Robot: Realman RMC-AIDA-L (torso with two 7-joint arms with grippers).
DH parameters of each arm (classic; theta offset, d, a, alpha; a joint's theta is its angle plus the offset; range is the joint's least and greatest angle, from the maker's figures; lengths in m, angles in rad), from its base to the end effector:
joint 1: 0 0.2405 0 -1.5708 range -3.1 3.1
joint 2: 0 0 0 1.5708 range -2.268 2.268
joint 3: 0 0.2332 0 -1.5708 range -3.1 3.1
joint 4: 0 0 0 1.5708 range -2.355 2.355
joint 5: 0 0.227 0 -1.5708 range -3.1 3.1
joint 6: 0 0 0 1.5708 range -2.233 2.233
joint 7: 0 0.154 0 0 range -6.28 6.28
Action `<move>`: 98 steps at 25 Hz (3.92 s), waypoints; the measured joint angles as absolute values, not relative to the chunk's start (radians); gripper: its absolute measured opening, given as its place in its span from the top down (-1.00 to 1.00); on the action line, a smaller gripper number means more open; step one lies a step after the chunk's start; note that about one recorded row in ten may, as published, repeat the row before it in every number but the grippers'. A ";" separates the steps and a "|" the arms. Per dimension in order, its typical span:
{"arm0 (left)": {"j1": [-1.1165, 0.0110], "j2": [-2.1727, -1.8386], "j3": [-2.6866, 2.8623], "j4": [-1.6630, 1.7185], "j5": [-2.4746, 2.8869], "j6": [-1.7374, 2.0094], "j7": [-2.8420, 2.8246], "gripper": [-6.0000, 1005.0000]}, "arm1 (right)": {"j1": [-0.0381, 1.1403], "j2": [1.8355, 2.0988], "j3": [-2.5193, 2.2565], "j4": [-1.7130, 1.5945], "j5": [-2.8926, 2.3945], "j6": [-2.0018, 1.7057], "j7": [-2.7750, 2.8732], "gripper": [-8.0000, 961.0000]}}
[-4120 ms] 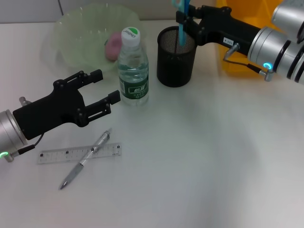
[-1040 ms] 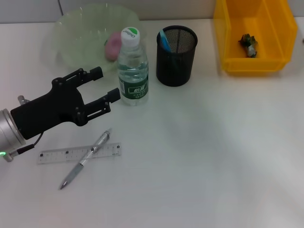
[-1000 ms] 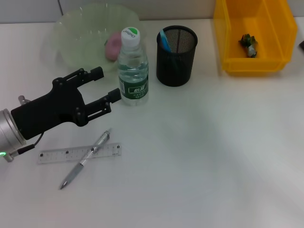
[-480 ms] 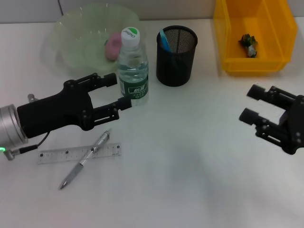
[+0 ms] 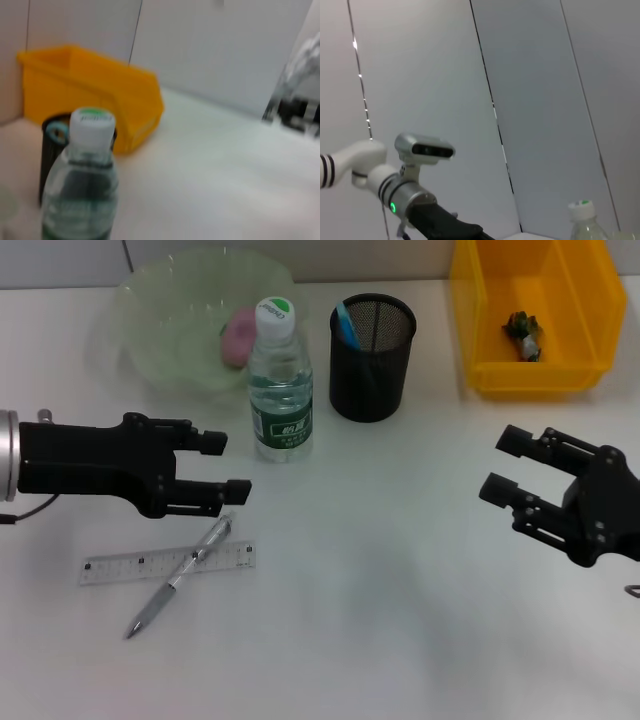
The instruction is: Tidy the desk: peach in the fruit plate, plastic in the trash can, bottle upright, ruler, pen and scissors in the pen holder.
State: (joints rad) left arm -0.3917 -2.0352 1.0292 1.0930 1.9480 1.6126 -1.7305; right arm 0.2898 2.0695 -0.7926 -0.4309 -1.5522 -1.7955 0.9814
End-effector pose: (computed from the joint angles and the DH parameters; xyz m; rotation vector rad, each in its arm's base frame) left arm -0.2199 0.3280 0.0368 -2.8703 -0.5998 -0.4173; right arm 0.2733 0.2532 0.0031 -2.4538 0.4484 1.2320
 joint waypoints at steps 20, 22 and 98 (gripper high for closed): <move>-0.500 -2.067 1.204 1.248 2.253 1.675 -1.875 -0.44 | 0.321 2.077 -0.795 -0.378 -1.556 -1.741 0.980 -0.26; -0.517 -2.069 1.237 1.249 2.269 1.671 -1.880 -0.44 | 0.330 2.077 -0.795 -0.366 -1.560 -1.737 0.980 -0.26; -0.591 -2.078 1.523 1.161 2.490 1.452 -1.998 -0.44 | 0.402 2.082 -0.796 -0.270 -1.565 -1.675 0.925 -0.26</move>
State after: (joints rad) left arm -0.5907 -2.0778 1.5234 1.1611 2.4903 1.4522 -1.9981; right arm 0.4018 2.0817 -0.7962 -0.2699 -1.5646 -1.6750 0.9249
